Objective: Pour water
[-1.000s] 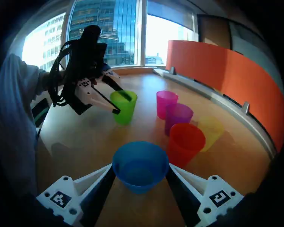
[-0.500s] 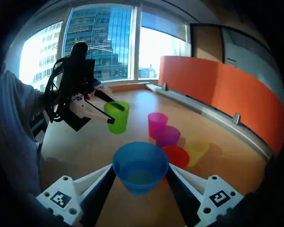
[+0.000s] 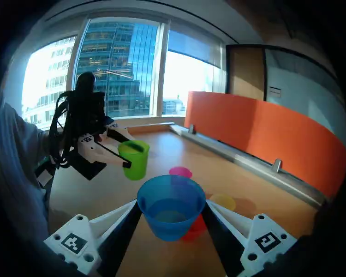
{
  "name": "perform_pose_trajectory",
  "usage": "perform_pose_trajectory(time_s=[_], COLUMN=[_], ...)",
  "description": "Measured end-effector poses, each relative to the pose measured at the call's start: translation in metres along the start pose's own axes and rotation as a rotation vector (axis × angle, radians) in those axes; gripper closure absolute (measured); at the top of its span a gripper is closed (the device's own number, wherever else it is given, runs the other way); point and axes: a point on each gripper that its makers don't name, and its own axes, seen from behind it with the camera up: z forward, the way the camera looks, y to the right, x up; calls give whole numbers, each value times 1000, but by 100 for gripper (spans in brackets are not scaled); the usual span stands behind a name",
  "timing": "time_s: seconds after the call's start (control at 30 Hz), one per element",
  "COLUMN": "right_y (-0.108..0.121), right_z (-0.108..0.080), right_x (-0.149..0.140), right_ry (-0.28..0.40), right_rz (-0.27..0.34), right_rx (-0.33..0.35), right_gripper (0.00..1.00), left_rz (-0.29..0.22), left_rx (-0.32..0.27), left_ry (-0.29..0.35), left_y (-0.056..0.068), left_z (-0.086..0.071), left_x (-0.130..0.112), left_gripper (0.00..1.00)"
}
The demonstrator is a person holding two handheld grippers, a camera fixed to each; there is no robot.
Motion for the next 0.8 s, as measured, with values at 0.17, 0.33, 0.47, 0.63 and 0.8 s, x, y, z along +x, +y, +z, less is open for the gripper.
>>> perform_pose_trajectory(time_s=[0.17, 0.33, 0.47, 0.63, 0.8], right_y=[4, 5, 6, 10, 14], right_z=[-1, -1, -2, -4, -5], right_x=[15, 29, 40, 55, 67], right_ry=[42, 75, 103, 141, 169], right_rz=[9, 8, 3, 4, 7], right_rx=[-10, -13, -18, -27, -35], right_gripper=[10, 10, 10, 10, 9], left_rz=[1, 5, 8, 9, 12], left_rx=[0, 0, -1, 0, -3], left_ry=[32, 58, 73, 95, 116], left_y=[4, 8, 10, 10, 12], left_z=[-2, -4, -6, -10, -13], left_x=[13, 23, 30, 40, 47], left_gripper=[14, 14, 14, 14, 14])
